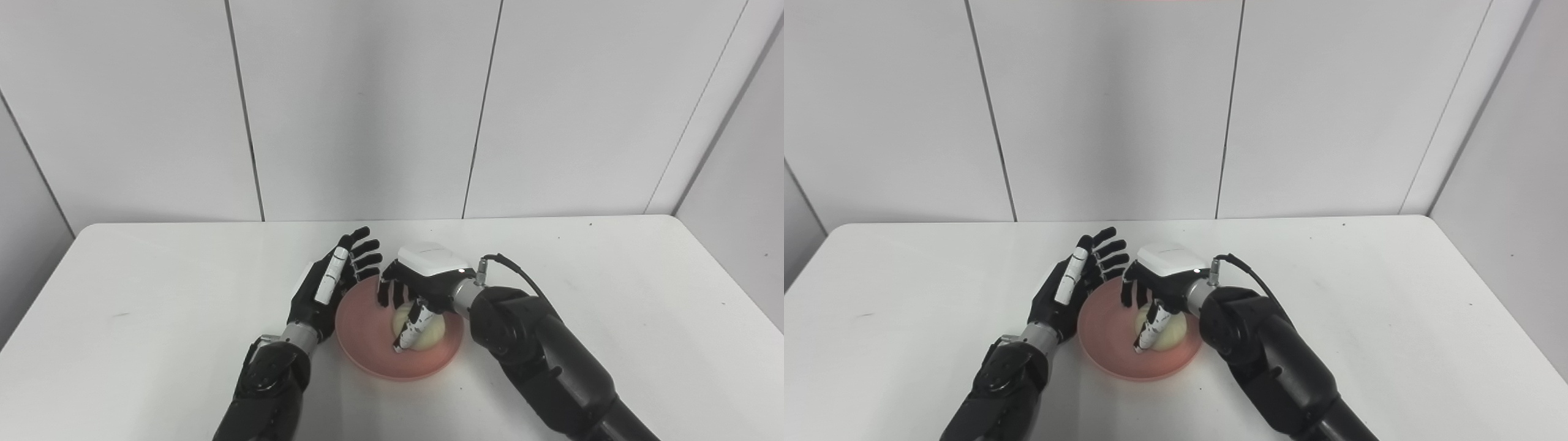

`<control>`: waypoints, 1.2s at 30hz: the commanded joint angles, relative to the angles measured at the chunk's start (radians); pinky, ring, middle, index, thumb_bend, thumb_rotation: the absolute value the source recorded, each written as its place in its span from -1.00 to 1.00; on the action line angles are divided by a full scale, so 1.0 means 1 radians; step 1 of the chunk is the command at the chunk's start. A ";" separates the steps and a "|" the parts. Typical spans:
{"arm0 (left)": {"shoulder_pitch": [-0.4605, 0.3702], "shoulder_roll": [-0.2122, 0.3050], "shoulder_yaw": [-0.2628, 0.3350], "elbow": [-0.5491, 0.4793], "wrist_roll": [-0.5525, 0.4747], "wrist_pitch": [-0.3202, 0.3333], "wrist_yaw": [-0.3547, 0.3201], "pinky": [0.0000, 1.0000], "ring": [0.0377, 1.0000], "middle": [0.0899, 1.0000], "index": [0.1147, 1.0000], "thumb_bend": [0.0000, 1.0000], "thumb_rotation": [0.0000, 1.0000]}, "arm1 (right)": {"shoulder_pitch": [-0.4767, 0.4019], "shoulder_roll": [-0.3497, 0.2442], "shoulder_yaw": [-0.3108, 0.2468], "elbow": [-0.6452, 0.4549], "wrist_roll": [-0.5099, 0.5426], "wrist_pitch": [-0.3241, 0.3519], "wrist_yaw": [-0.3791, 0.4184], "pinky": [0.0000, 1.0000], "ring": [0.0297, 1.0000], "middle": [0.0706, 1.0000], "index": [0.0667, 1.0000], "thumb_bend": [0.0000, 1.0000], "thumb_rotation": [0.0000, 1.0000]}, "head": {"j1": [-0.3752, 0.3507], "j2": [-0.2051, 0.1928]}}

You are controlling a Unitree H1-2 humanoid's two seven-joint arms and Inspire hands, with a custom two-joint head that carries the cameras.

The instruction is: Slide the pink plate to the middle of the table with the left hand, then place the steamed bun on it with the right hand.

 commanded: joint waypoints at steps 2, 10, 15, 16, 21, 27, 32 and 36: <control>0.015 -0.010 -0.008 0.026 0.011 0.027 0.003 0.52 0.56 0.59 0.57 0.56 0.67 | -0.019 0.009 -0.020 -0.011 0.009 -0.066 -0.093 -0.36 -0.23 -0.08 -0.02 0.03 -1.00 | 0.001 0.001; 0.010 -0.006 -0.013 0.028 0.010 0.030 -0.010 0.50 0.61 0.63 0.59 0.52 0.70 | -0.010 -0.005 -0.016 -0.054 -0.039 -0.034 -0.082 -0.03 0.18 0.33 0.38 0.76 0.40 | 0.001 -0.001; 0.014 -0.007 -0.007 0.017 0.000 0.039 -0.017 0.51 0.61 0.61 0.58 0.52 0.68 | -0.001 -0.012 -0.028 -0.098 -0.075 -0.010 -0.058 0.06 0.30 0.44 0.46 0.95 0.66 | -0.002 0.002; 0.016 -0.007 -0.008 0.013 0.001 0.040 -0.017 0.52 0.62 0.62 0.58 0.52 0.68 | 0.002 -0.014 -0.033 -0.107 -0.078 0.000 -0.050 0.06 0.30 0.45 0.47 0.98 0.69 | -0.001 0.003; 0.022 -0.004 -0.012 0.006 0.009 0.034 -0.007 0.57 0.64 0.65 0.62 0.54 0.70 | 0.061 0.007 -0.111 -0.144 -0.039 -0.035 -0.152 -0.01 0.19 0.34 0.42 0.98 0.60 | 0.001 0.007; 0.041 -0.006 -0.010 -0.007 0.040 -0.039 0.055 0.51 0.55 0.58 0.57 0.57 0.64 | 0.178 0.098 -0.294 -0.051 0.145 -0.334 -0.611 -0.14 0.00 0.14 0.24 0.52 0.69 | -0.011 0.008; 0.065 -0.009 -0.011 -0.040 0.097 -0.112 0.142 0.63 0.64 0.64 0.62 0.44 0.60 | 0.198 0.150 -0.397 0.061 0.274 -0.518 -0.792 0.05 0.19 0.27 0.34 0.39 0.82 | -0.013 0.012; 0.101 -0.013 -0.020 -0.109 0.168 -0.134 0.232 0.75 0.75 0.72 0.70 0.31 0.65 | 0.203 0.195 -0.468 0.154 0.497 -0.642 -0.791 0.13 0.31 0.41 0.46 0.38 0.90 | -0.007 0.014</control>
